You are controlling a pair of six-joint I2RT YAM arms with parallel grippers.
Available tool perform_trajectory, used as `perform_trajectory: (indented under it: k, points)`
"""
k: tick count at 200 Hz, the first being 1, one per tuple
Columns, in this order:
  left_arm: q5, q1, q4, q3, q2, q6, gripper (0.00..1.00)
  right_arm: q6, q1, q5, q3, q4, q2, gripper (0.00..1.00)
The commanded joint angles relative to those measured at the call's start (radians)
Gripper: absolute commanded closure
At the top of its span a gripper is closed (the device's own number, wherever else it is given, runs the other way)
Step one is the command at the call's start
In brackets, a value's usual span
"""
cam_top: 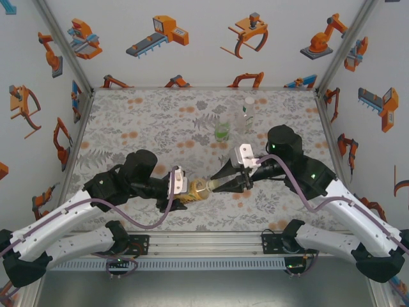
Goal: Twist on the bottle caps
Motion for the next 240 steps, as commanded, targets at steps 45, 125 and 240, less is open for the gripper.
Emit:
perform_trajectory:
  k: [45, 125, 240]
  points:
    - [0.070, -0.001, 0.052, 0.027, 0.024, -0.044, 1.00, -0.072, 0.024, -0.038, -0.017, -0.005, -0.015, 1.00]
    - [-0.013, -0.001, 0.084, 0.011, -0.008, -0.043, 1.00, 0.168, 0.028, 0.097, -0.044, 0.042, -0.024, 1.00]
    - [-0.126, -0.002, 0.151, -0.029, -0.042, -0.055, 1.00, 1.116, 0.072, 0.607, -0.035, 0.028, 0.006, 1.00]
